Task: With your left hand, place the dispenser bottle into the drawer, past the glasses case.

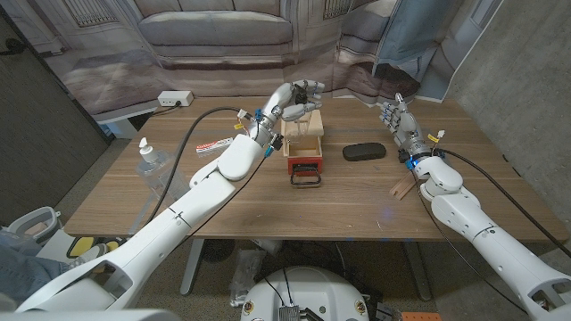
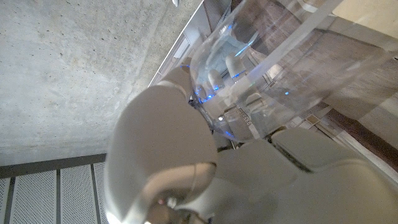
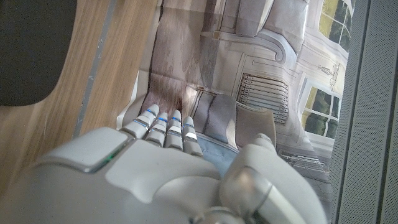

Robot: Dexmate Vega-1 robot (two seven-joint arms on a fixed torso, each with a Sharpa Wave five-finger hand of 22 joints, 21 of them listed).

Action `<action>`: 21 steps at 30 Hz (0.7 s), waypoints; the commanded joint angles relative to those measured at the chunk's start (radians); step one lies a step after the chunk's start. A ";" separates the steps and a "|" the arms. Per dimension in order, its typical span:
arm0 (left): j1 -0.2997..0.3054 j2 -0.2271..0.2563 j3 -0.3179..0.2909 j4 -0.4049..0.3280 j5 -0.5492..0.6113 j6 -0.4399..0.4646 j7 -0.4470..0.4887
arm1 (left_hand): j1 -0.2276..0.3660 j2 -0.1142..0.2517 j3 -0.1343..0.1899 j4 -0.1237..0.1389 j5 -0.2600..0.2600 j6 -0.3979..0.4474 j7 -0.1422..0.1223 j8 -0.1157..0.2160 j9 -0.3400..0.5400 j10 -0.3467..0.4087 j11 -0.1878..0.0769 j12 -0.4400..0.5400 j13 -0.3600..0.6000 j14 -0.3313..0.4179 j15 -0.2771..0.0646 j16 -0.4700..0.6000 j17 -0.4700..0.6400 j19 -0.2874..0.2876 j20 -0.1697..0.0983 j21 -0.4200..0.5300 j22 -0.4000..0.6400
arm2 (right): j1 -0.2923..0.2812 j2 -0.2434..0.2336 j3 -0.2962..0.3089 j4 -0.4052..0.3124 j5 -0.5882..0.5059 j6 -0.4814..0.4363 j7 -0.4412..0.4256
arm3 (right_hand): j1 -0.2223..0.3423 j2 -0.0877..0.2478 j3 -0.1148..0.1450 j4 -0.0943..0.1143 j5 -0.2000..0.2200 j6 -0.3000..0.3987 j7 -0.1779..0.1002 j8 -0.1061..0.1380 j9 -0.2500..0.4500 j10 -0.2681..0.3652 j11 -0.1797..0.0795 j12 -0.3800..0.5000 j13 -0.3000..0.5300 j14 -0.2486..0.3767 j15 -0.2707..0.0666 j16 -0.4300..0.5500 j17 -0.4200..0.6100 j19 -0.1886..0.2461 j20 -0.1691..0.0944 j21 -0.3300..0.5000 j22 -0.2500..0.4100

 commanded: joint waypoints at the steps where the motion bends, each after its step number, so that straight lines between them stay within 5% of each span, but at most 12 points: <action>1: -0.006 0.000 0.008 0.009 0.000 -0.006 -0.004 | 0.064 0.080 0.008 0.001 0.001 0.002 -0.001 -0.004 0.006 0.008 -0.001 -0.004 0.004 0.013 -0.029 -0.004 0.004 -0.001 -0.001 0.006 0.004 | -0.008 -0.001 0.007 -0.001 0.001 0.011 -0.003 | 0.004 0.001 -0.004 -0.005 -0.005 0.011 -0.004 0.006 0.004 0.010 -0.003 0.002 0.002 0.013 -0.003 0.006 0.006 0.014 -0.002 0.000 0.004; 21: -0.047 -0.015 0.021 0.094 -0.040 -0.035 -0.046 | 0.058 0.078 0.013 0.002 0.000 0.005 -0.003 -0.004 0.009 0.012 -0.003 -0.006 0.010 0.013 -0.028 -0.006 0.008 -0.005 0.000 0.014 0.003 | -0.015 -0.007 0.013 -0.007 0.002 0.011 -0.007 | 0.005 0.002 -0.005 -0.006 -0.005 0.015 -0.008 0.006 0.004 0.014 -0.009 0.002 0.001 0.019 -0.005 0.007 0.005 0.017 -0.006 0.000 0.004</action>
